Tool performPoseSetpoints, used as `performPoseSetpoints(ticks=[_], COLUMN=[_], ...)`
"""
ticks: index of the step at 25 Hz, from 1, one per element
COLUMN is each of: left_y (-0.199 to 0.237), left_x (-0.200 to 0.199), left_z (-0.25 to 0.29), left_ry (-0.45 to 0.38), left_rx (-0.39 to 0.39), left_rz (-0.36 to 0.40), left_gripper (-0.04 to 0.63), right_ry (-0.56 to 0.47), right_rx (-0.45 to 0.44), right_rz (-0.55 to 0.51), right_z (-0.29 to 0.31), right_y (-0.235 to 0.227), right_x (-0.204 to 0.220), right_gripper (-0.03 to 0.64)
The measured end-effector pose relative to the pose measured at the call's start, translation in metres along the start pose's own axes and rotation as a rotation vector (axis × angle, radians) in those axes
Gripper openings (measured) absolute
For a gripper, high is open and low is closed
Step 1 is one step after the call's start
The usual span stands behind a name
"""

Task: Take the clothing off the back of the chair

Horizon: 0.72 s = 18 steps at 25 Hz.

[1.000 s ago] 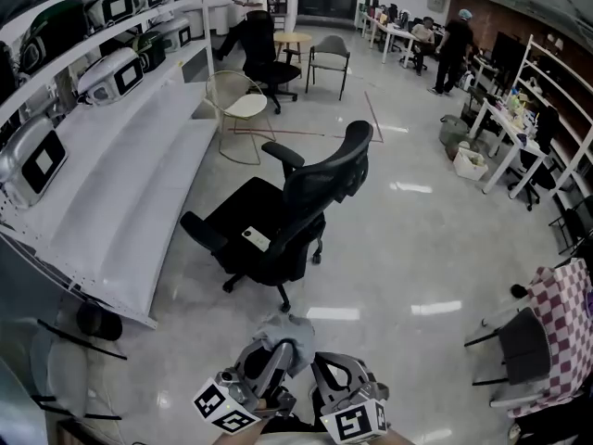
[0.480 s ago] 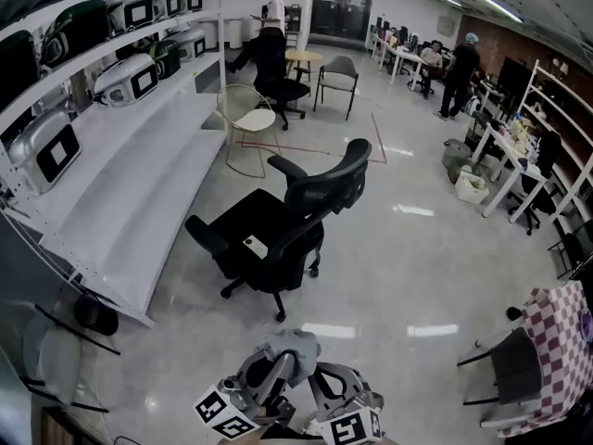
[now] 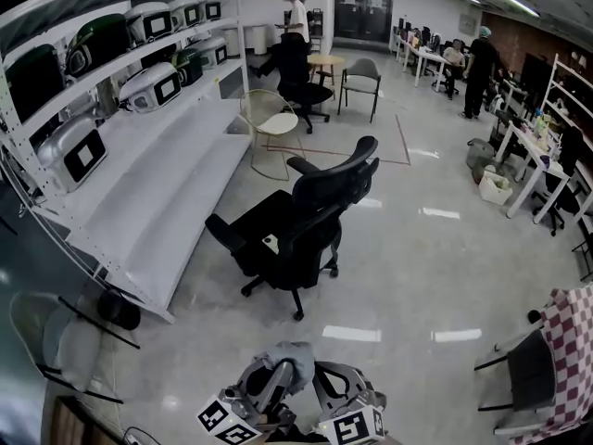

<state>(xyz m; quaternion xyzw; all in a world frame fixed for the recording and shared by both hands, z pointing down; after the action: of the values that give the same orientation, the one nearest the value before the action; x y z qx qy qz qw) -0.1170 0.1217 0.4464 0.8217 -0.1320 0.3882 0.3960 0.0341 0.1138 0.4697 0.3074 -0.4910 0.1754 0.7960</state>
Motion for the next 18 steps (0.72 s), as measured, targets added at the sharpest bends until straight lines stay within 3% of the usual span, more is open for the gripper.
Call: performPoseSetpoints(ticks=[18], left_y=[0.025], left_x=[-0.027], left_z=[0.003], left_ry=[0.029], left_rx=[0.062], left_rz=[-0.007], left_gripper=[0.026], right_ry=[0.015], right_rx=[0.103], right_rz=[-0.015], right_z=[0.014], right_y=[0.001], right_x=[-0.026], right_gripper=[0.017])
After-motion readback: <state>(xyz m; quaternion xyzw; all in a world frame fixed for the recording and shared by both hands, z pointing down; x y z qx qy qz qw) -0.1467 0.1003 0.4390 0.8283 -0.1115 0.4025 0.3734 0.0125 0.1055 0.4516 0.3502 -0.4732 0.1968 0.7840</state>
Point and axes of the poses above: the fingertips, and each gripper's own axes: z forward along the fingers, y to its left, x out of its underside, the point moved 8 cm from there along -z, backward along the fingers, and after that the axes turned 1 degree about y, right-handed, at the moved point
